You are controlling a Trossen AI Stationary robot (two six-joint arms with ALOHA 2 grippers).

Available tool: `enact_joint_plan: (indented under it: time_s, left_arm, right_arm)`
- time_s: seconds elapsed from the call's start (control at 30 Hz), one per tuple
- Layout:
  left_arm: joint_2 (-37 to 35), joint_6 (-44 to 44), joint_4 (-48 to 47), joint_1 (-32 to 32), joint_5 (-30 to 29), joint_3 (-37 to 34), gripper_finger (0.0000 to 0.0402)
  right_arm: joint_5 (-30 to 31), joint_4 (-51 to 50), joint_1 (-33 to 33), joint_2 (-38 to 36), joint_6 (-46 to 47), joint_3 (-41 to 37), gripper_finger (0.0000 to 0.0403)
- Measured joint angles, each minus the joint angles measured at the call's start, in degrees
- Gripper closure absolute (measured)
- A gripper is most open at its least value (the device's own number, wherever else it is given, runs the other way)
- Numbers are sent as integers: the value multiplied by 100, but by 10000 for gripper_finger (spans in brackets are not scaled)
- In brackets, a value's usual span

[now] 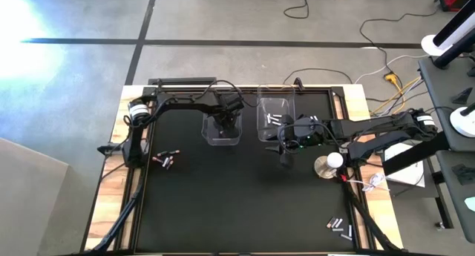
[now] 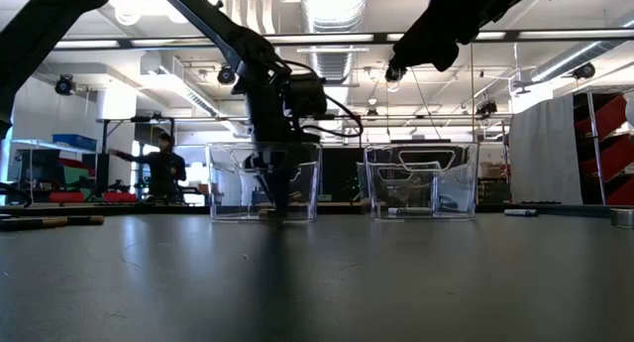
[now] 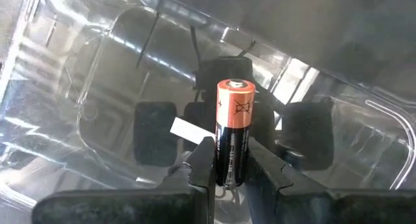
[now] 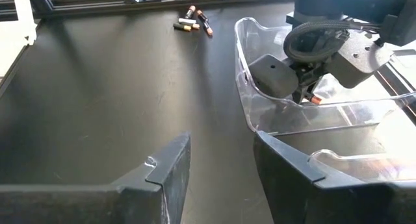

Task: Sort batteries
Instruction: Put the black battery into the left transparent bin

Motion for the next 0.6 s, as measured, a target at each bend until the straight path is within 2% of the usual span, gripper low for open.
enact_joint_plan:
  time_s: [0.33, 0.6]
  left_arm:
    - [0, 35, 439, 79, -1, 37, 367]
    - [0, 110, 390, 181, -4, -5, 367]
  right_arm:
    - [-1, -2, 0, 1, 1, 0, 231]
    - [-2, -39, 0, 2, 2, 0, 240]
